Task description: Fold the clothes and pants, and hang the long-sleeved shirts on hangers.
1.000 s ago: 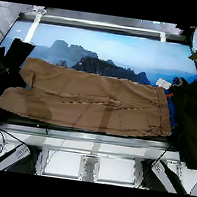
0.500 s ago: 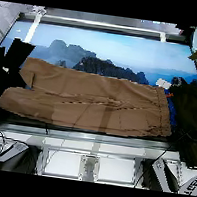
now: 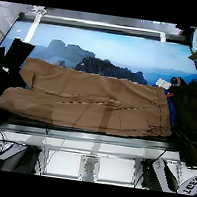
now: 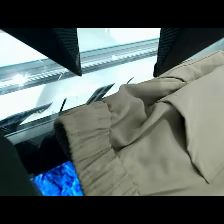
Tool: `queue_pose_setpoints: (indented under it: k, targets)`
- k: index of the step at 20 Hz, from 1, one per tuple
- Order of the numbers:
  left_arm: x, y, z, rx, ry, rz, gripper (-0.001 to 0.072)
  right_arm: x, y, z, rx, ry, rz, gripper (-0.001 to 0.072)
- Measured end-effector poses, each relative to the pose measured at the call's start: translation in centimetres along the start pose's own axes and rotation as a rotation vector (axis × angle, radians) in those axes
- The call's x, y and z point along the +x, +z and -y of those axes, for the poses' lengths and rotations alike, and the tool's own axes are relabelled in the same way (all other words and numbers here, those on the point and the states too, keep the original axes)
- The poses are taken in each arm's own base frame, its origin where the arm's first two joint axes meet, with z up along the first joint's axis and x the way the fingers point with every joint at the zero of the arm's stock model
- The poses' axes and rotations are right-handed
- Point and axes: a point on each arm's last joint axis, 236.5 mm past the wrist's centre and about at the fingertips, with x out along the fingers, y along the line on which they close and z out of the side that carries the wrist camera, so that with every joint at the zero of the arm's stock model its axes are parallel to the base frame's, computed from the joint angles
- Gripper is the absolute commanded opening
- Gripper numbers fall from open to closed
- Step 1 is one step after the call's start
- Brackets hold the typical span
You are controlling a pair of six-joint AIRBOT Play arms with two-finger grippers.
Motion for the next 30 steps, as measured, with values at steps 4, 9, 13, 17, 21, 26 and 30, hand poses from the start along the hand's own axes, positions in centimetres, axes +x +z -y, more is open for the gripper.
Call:
queue_pose_setpoints:
  k: [4, 9, 13, 17, 21, 26, 30]
  targets:
    - [0.6, 0.3, 0.4, -0.011, -0.036, 0.028, 0.0401, 0.0, 0.0, -0.1, 0.001, 0.004, 0.000, 0.0514]
    - [1.5, 0.9, 1.4, 0.038, -0.035, 0.067, 0.0342, 0.0, 0.2, -0.3, 0.001, 0.011, 0.007, 0.0514]
    - [2.3, 1.6, 2.5, 0.082, -0.022, 0.113, 0.0341, -0.4, 0.1, -0.1, -0.007, -0.001, 0.000, 0.0514]
    - [3.3, 1.9, 2.4, 0.076, -0.010, 0.113, 0.0342, -0.7, -0.1, 0.1, -0.013, -0.015, -0.014, 0.0514]
    - [4.5, 1.9, 2.6, 0.033, -0.037, 0.091, 0.0216, -0.8, -1.2, 0.1, -0.010, -0.017, -0.058, 0.0513]
    - [5.1, 2.1, 3.9, 0.055, -0.078, 0.100, 0.0009, -1.2, -1.7, 0.0, -0.001, -0.025, -0.070, 0.0513]
    - [5.3, 2.1, 4.4, 0.080, -0.088, 0.103, 0.0008, -2.1, -1.9, 1.0, 0.056, -0.061, -0.025, 0.0516]
